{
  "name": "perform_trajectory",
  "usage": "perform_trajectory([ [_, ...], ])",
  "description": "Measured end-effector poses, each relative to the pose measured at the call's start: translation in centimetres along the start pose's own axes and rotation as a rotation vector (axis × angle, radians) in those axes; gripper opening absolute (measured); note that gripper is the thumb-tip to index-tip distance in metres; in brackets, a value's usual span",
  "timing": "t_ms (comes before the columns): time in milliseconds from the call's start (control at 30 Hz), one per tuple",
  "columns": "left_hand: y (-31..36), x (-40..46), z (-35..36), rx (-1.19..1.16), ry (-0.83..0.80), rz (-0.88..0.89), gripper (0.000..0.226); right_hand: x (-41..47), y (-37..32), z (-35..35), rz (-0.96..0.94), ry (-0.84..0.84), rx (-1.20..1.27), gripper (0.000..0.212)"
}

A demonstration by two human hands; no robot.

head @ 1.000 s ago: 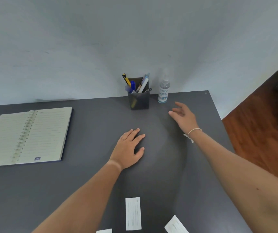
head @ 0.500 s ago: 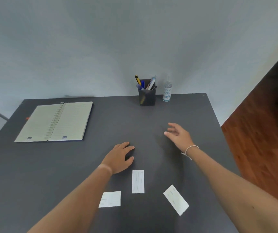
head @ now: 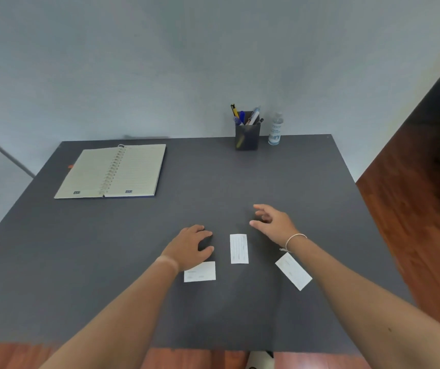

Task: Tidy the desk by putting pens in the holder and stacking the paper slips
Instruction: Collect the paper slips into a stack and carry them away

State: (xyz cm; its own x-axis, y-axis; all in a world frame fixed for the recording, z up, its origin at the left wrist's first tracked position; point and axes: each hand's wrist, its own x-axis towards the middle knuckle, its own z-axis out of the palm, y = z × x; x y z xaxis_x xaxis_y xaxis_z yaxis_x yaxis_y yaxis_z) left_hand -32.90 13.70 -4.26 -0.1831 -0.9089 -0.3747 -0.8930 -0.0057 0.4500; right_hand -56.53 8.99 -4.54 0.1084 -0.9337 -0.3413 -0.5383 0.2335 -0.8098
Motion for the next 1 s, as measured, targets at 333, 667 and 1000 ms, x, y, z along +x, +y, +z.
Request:
perform_trajectory([
  [333, -2.5, -4.4, 0.9, 0.134, -0.053, 0.131, 0.063, -5.2, -1.2, 5.6, -0.065, -0.156, -0.507, 0.065],
  [667, -4.1, -6.2, 1.9, 0.154, 0.003, 0.169, 0.041, -7.9, -1.3, 7.7, -0.018, -0.072, -0.626, 0.068],
  [1000, -3.5, -6.9, 2.4, 0.207, 0.076, 0.119, 0.039, -8.5, -1.3, 8.2, -0.038, -0.071, -0.717, 0.068],
])
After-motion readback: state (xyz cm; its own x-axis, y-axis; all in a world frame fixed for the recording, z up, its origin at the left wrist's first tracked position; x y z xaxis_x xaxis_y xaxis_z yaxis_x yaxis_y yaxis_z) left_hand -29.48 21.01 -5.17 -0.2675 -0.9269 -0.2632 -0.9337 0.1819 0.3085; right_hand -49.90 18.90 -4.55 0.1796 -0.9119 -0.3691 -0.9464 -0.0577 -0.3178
